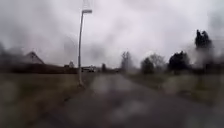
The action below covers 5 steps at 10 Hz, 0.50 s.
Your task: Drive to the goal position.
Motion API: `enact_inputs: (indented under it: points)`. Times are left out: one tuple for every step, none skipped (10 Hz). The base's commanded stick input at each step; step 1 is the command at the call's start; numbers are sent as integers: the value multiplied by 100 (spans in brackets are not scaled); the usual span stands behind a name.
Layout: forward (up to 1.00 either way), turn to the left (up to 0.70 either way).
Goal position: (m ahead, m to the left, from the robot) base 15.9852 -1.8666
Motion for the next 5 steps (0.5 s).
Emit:
enact_inputs:
  points:
    - [100,0]
    - [100,0]
    - [100,0]
    - [100,0]
    - [100,0]
